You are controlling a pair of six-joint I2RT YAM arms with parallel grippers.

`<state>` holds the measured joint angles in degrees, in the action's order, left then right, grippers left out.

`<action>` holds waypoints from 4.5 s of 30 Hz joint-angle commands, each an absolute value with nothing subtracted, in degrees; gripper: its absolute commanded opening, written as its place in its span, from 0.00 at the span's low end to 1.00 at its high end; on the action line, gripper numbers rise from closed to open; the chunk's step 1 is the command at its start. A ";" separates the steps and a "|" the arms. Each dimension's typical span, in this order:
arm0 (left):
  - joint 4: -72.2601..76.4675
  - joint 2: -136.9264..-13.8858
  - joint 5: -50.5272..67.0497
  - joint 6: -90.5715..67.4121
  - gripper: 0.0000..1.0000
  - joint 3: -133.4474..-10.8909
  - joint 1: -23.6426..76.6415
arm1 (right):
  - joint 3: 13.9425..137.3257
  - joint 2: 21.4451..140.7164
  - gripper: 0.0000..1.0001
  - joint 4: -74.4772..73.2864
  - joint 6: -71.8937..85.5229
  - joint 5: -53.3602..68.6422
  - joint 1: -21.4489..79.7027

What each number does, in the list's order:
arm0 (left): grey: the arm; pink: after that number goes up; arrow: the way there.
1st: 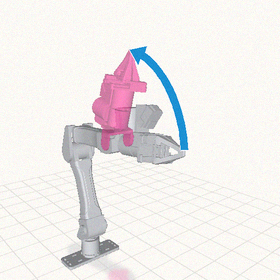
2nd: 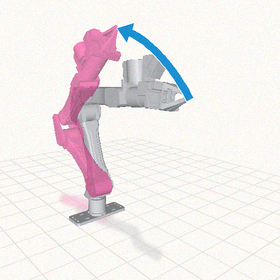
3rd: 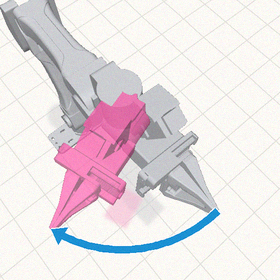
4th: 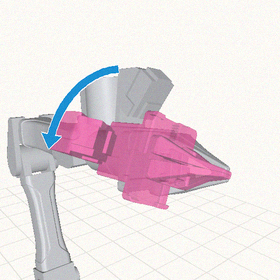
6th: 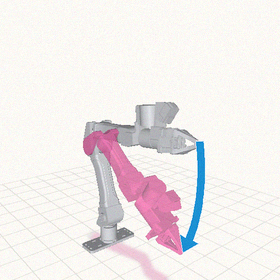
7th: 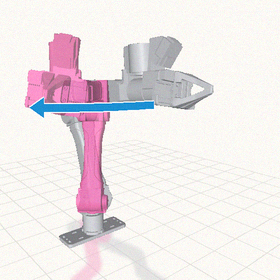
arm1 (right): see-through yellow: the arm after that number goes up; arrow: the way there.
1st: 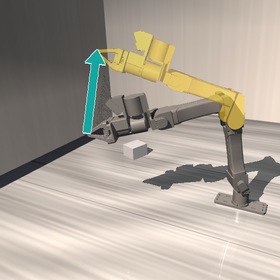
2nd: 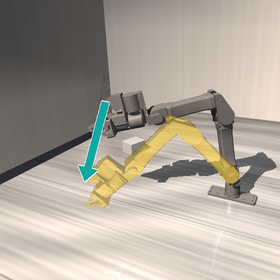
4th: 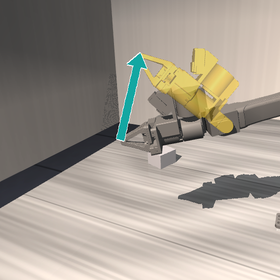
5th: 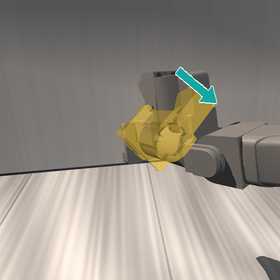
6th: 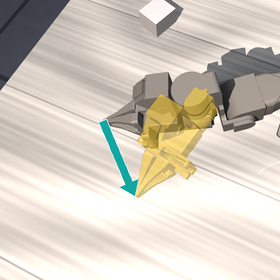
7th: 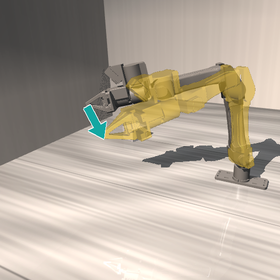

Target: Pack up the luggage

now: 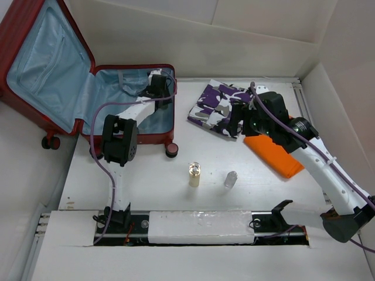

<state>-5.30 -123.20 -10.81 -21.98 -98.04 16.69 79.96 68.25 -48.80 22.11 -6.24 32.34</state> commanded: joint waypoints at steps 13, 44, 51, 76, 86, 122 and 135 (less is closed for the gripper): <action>-5.27 -111.55 -11.26 -24.52 0.33 -84.81 17.40 | 78.66 62.93 0.91 -46.67 21.98 -8.96 31.73; -32.86 -67.42 -8.88 -27.51 0.79 -64.43 55.63 | 82.88 69.17 0.93 -45.53 19.16 -9.84 27.87; -34.19 -64.69 -3.97 -30.14 0.79 -59.86 58.52 | 81.56 67.51 0.94 -45.53 19.16 -9.23 27.86; -26.81 -74.00 -14.59 -32.26 0.69 -58.89 63.63 | 78.93 65.30 0.86 -45.00 19.69 -4.22 27.86; -25.31 -76.03 -15.12 -32.78 0.43 -57.75 63.63 | 78.93 64.78 0.57 -45.00 19.69 -4.22 27.86; -37.62 -81.38 -19.33 -24.08 0.10 -96.15 13.72 | 77.87 67.50 0.74 -40.52 17.49 2.29 28.38; -47.73 -102.20 -23.66 -18.46 0.11 -105.82 8.09 | 76.82 66.97 0.74 -39.99 17.49 0.26 30.14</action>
<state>-47.90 -102.04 -22.06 -20.45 -103.66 8.64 76.86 67.85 -42.83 18.13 0.80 29.12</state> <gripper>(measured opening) 0.402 0.735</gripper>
